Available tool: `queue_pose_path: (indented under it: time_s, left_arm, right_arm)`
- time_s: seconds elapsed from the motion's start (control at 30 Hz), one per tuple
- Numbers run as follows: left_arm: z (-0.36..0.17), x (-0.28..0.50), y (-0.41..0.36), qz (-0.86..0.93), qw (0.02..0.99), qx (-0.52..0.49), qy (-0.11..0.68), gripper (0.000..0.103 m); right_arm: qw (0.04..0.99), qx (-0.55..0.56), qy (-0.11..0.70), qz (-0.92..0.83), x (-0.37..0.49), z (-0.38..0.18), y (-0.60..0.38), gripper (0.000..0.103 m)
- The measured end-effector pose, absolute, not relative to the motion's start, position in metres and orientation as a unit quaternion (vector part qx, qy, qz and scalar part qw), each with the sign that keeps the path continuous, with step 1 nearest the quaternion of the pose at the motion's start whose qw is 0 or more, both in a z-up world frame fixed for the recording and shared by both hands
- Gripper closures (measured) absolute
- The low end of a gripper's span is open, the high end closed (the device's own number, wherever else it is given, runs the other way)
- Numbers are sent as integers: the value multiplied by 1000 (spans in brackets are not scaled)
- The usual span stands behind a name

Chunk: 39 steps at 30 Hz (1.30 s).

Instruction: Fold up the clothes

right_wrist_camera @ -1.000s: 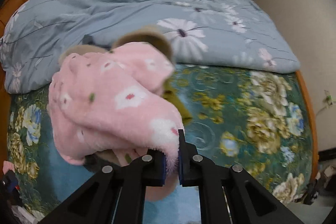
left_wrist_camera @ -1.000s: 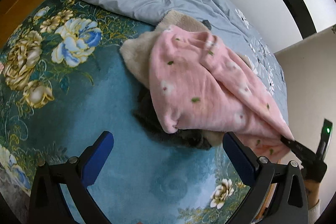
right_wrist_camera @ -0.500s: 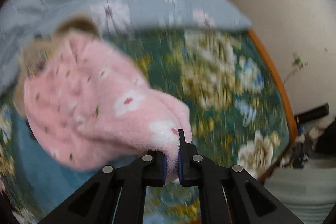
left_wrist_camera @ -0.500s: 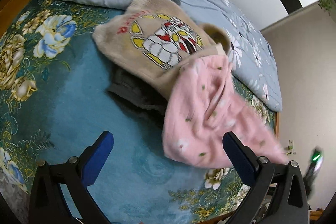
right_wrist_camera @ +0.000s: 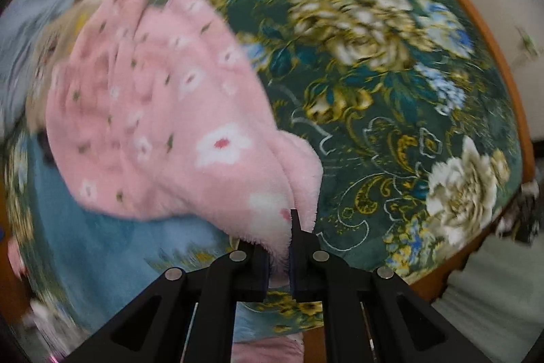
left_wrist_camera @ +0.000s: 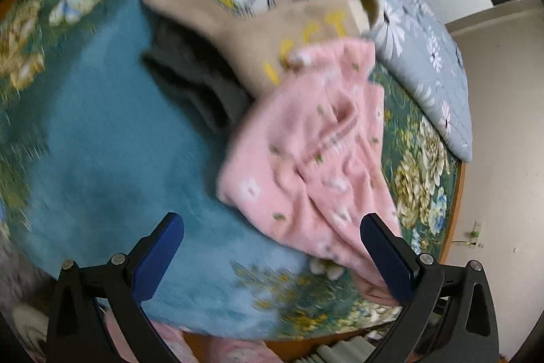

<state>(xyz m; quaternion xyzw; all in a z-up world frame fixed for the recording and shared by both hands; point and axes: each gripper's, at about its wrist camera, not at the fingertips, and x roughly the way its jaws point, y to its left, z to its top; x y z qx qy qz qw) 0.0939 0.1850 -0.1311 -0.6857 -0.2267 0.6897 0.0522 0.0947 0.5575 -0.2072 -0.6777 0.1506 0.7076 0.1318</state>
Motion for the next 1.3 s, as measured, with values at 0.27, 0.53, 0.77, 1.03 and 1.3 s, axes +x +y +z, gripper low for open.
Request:
queue_pose_path:
  time_s: [0.27, 0.53, 0.77, 1.03, 1.3]
  left_arm:
    - [-172, 108, 259, 671, 7, -695, -260, 4]
    - [-217, 82, 289, 679, 28, -672, -295, 28]
    - [-267, 52, 291, 684, 36, -652, -326, 33]
    - [-301, 39, 292, 670, 26, -642, -372, 35]
    - [-293, 27, 305, 684, 40, -654, -320, 90]
  right_arm:
    - [49, -667, 153, 727, 104, -219, 607, 57]
    - [62, -676, 115, 725, 104, -208, 649, 52]
    - [67, -671, 75, 735, 101, -190, 665, 51]
    - [71, -681, 39, 728, 103, -191, 671, 51]
    - [74, -690, 36, 719, 106, -196, 668, 51]
